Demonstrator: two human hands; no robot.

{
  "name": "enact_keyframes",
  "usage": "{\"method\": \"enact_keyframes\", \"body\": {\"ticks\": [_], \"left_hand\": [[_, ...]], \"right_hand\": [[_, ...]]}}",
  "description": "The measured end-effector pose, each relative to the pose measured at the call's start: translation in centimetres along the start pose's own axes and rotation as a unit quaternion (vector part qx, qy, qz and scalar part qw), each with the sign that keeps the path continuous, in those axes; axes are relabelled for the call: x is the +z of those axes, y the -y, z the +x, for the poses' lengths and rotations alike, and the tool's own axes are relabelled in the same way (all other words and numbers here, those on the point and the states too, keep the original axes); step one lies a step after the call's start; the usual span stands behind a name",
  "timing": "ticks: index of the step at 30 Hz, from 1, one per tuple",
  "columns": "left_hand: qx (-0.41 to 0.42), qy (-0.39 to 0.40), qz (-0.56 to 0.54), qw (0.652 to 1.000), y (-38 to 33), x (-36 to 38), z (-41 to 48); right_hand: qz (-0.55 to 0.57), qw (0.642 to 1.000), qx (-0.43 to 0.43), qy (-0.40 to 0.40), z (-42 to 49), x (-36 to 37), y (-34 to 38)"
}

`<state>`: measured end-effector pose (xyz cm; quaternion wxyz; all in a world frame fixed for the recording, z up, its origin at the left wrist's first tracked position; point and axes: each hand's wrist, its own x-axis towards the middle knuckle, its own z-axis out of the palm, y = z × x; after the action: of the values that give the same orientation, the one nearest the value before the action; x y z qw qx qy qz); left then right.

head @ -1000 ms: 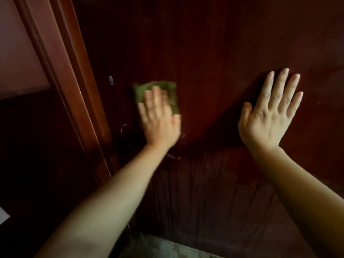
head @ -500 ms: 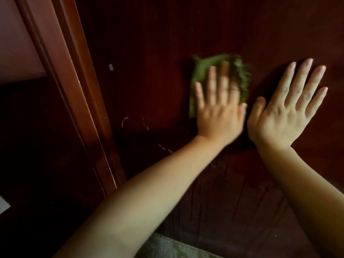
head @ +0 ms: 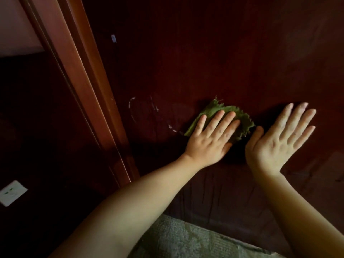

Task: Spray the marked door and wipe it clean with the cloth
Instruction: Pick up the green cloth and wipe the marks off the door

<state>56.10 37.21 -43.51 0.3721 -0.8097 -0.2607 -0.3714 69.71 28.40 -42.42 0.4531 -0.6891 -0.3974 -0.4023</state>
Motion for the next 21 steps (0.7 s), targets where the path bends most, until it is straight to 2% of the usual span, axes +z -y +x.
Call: {"method": "enact_keyframes", "body": {"ticks": [3,5,6,8,10,11,12,14,17,21], "left_hand": [[-0.039,0.028,0.001,0.999,3.9,0.3,-2.2],[-0.140,0.035,0.016,0.989,7.7,0.6,-3.6],[-0.219,0.027,0.007,0.975,9.8,0.8,-4.1],[-0.385,0.000,-0.050,0.922,13.3,0.9,-4.2],[-0.479,-0.009,-0.099,0.872,14.8,0.8,-3.4],[-0.496,-0.008,-0.114,0.861,14.7,0.8,-3.0],[-0.494,-0.010,-0.122,0.861,14.1,0.7,-2.5],[-0.446,-0.018,-0.116,0.887,11.4,0.4,-1.7],[-0.301,-0.003,-0.097,0.949,5.0,-0.4,-0.6],[-0.115,0.002,-0.084,0.990,-2.1,-0.7,1.2]], "right_hand": [[-0.025,0.999,0.004,-0.045,-0.3,1.1,-0.2],[-0.030,0.998,0.000,-0.051,-0.3,1.4,-0.6],[-0.032,0.998,0.002,-0.053,-0.4,1.5,-0.7],[-0.036,0.998,0.005,-0.054,-0.3,1.6,-0.6],[-0.038,0.998,0.010,-0.050,-0.3,1.7,-0.6],[-0.036,0.998,0.014,-0.048,-0.4,1.6,-0.6],[-0.034,0.998,0.018,-0.048,-0.5,1.6,-0.7],[-0.034,0.998,0.017,-0.051,-0.6,1.4,-0.7],[-0.041,0.998,0.014,-0.049,-0.5,1.0,-0.5],[-0.057,0.996,0.015,-0.063,-0.3,0.7,-0.3]]}}
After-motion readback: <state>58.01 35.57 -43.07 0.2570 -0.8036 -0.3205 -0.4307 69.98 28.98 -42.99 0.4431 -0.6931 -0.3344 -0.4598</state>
